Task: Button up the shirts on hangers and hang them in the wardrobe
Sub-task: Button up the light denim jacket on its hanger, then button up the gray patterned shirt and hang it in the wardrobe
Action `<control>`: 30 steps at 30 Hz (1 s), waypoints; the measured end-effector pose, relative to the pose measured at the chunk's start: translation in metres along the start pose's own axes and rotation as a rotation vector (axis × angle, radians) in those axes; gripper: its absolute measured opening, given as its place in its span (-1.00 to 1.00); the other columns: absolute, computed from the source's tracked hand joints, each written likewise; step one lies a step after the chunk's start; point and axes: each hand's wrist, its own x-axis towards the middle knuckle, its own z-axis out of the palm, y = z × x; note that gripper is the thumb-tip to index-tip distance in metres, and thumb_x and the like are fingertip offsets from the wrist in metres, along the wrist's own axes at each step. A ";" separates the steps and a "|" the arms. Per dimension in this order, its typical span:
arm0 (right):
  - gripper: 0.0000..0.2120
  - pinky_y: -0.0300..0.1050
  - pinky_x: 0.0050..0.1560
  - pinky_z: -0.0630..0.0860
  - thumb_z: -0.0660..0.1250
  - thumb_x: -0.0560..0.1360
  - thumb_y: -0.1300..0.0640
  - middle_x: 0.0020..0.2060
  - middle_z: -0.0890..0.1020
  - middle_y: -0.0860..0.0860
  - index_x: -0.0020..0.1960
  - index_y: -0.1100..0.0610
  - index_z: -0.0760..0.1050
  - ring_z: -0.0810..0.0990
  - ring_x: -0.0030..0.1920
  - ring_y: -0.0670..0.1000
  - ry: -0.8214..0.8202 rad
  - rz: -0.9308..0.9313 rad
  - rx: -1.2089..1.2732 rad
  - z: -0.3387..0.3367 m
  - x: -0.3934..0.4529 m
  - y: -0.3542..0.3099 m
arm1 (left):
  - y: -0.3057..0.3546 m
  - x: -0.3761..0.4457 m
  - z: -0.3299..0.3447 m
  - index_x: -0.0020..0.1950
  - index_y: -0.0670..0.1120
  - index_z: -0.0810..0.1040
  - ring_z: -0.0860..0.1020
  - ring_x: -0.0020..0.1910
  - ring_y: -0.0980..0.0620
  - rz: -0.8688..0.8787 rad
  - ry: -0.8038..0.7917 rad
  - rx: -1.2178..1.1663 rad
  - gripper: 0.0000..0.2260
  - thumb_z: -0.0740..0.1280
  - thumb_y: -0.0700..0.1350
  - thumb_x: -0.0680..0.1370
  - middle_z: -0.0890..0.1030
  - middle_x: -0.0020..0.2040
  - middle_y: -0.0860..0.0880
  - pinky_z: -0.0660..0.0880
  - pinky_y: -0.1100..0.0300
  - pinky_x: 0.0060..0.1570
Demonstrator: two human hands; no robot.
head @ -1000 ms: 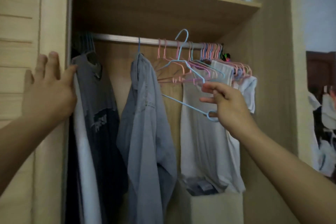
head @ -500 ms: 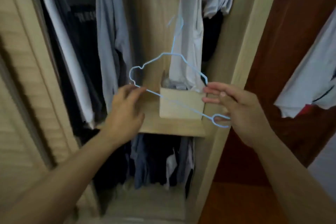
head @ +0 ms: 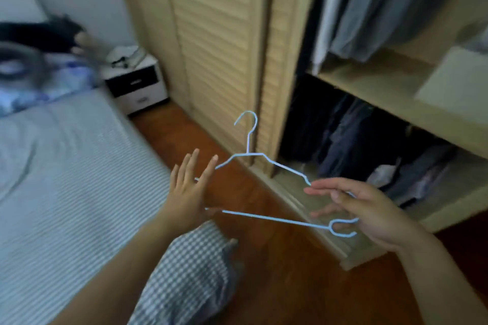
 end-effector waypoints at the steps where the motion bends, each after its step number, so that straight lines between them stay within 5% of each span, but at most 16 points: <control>1: -0.68 -0.18 -0.32 0.53 0.21 0.58 0.11 0.19 0.69 -0.03 0.30 0.13 0.52 0.74 0.03 0.15 -0.078 0.036 -0.017 0.022 0.013 0.002 | -0.032 -0.036 -0.001 0.61 0.26 -0.33 0.00 0.63 -0.27 -0.067 -0.071 0.008 0.27 0.57 0.32 0.25 -0.07 0.66 -0.20 0.09 -0.29 0.52; 4: -0.62 -0.19 -0.36 0.57 0.23 0.54 0.12 0.22 0.68 0.03 0.35 0.09 0.48 0.73 0.04 0.18 -0.330 0.126 -0.024 0.109 0.056 0.009 | -0.118 -0.158 -0.005 0.54 0.25 -0.50 0.06 0.63 -0.15 -0.294 -0.225 -0.067 0.21 0.48 0.36 0.37 0.02 0.66 -0.09 0.10 -0.15 0.55; 8: -0.67 -0.14 -0.39 0.59 0.23 0.59 0.13 0.14 0.70 0.13 0.35 0.05 0.46 0.72 0.04 0.15 -0.497 0.294 -0.059 0.255 0.102 0.044 | -0.190 -0.308 -0.001 0.63 0.14 -0.32 0.38 0.38 -0.05 -0.621 -0.267 -0.124 0.10 0.43 0.35 0.42 0.41 0.41 0.06 0.30 0.00 0.40; 13: -0.77 0.01 -0.18 0.59 0.15 0.71 0.14 -0.09 0.67 0.16 0.13 0.26 0.52 0.72 -0.13 0.10 -0.606 0.425 -0.312 0.446 0.119 0.116 | -0.270 -0.443 0.007 0.65 0.13 -0.25 0.20 0.58 -0.13 -0.939 -0.352 -0.038 0.08 0.47 0.30 0.43 0.26 0.59 0.00 0.08 -0.14 0.54; 15: -0.76 0.08 -0.20 0.64 0.13 0.72 0.13 -0.07 0.67 0.16 0.17 0.26 0.50 0.72 -0.11 0.18 -0.571 0.463 -0.240 0.497 0.115 0.123 | -0.297 -0.469 0.001 0.59 0.15 -0.40 0.04 0.63 -0.24 -1.078 -0.296 -0.003 0.11 0.48 0.21 0.47 0.04 0.66 -0.13 0.02 -0.19 0.55; 18: -0.75 0.12 -0.22 0.67 0.11 0.73 0.11 -0.02 0.67 0.18 0.14 0.22 0.51 0.69 -0.04 0.25 -0.437 0.492 -0.177 0.545 0.124 0.126 | -0.330 -0.491 -0.009 0.62 0.11 -0.36 -0.06 0.63 -0.29 -1.230 -0.292 -0.040 0.00 0.42 -0.01 0.55 -0.14 0.65 -0.21 0.03 -0.16 0.56; 26: -0.72 0.09 -0.21 0.65 0.05 0.74 0.06 -0.04 0.63 0.19 0.09 0.17 0.48 0.65 -0.11 0.12 -0.057 0.451 0.089 0.563 0.241 0.133 | -0.358 -0.495 -0.017 0.67 0.06 -0.06 0.14 0.57 -0.27 -1.409 -0.309 -0.250 -0.26 0.33 -0.02 0.63 -0.03 0.64 -0.18 0.30 -0.14 0.43; 30: -0.71 0.21 0.14 0.59 0.02 0.75 0.09 0.18 0.60 0.23 0.29 0.20 0.43 0.65 -0.01 0.10 0.086 0.565 0.268 0.559 0.292 0.169 | -0.355 -0.476 -0.010 0.67 0.08 -0.05 0.16 0.57 -0.26 -1.484 -0.309 -0.303 -0.27 0.33 -0.04 0.64 -0.01 0.62 -0.16 0.26 -0.16 0.46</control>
